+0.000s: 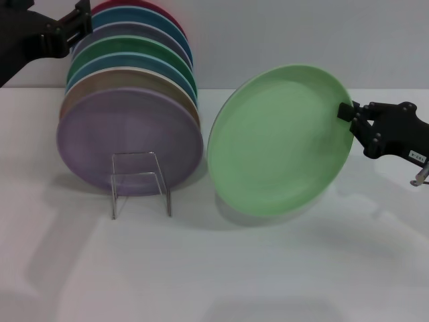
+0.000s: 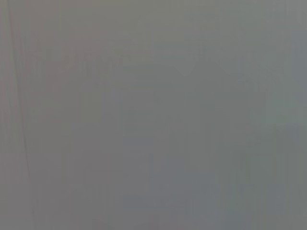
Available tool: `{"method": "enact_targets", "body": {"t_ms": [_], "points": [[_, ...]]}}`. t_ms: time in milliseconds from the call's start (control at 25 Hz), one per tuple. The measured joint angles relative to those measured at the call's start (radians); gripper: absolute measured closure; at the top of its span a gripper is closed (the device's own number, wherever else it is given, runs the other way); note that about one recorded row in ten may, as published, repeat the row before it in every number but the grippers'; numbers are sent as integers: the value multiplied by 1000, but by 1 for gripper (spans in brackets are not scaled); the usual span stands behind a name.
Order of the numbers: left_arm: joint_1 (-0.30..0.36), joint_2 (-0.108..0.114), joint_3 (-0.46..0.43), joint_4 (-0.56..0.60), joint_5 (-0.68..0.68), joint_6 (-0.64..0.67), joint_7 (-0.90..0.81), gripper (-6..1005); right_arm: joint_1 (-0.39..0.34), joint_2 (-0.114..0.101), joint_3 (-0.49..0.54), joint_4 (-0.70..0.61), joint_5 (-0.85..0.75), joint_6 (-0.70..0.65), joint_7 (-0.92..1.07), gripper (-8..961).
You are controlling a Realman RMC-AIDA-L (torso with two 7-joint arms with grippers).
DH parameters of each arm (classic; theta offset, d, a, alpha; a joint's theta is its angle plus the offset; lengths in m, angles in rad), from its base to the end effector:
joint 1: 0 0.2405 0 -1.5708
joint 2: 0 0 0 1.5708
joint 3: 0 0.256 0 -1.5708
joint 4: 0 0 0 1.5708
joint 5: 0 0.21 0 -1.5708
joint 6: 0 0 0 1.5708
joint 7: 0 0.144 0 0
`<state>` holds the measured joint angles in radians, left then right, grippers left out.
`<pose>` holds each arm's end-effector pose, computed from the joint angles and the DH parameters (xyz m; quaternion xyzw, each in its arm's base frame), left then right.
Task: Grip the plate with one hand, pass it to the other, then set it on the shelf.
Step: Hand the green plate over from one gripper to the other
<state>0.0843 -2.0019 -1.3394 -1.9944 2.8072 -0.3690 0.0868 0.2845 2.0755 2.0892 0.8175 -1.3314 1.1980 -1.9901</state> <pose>-0.1324 0.3112 0.0893 -0.7692 -0.2204 -0.2415 0.5490 0.2728 0.3400 0.0345 -0.8644 0.1663 0.3129 0.3567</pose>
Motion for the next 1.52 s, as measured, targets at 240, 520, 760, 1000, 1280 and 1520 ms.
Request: {"method": "enact_targets", "body": {"t_ms": [240,520,760,1000,1280,1520], "points": [[-37,4,-20,-17,-124,-108,101,219,3,2,0,-1,1,1,-16,932],[-77,-23,-101,-11,-410,-219,359,220,8,1,0,-17,2,-3,-62,932],[-86,-55,-149,-10,-559,-328,542,220,21,-1,8,-35,3,-10,-104,932],[-87,-57,-133,3,-616,-391,643,220,30,0,12,-37,4,-13,-114,932],[-109,-59,-73,48,-630,-396,697,220,35,1,12,-38,5,-11,-128,932],[-155,-61,-27,112,-638,-387,706,220,35,3,12,-38,5,-7,-128,932]]}}
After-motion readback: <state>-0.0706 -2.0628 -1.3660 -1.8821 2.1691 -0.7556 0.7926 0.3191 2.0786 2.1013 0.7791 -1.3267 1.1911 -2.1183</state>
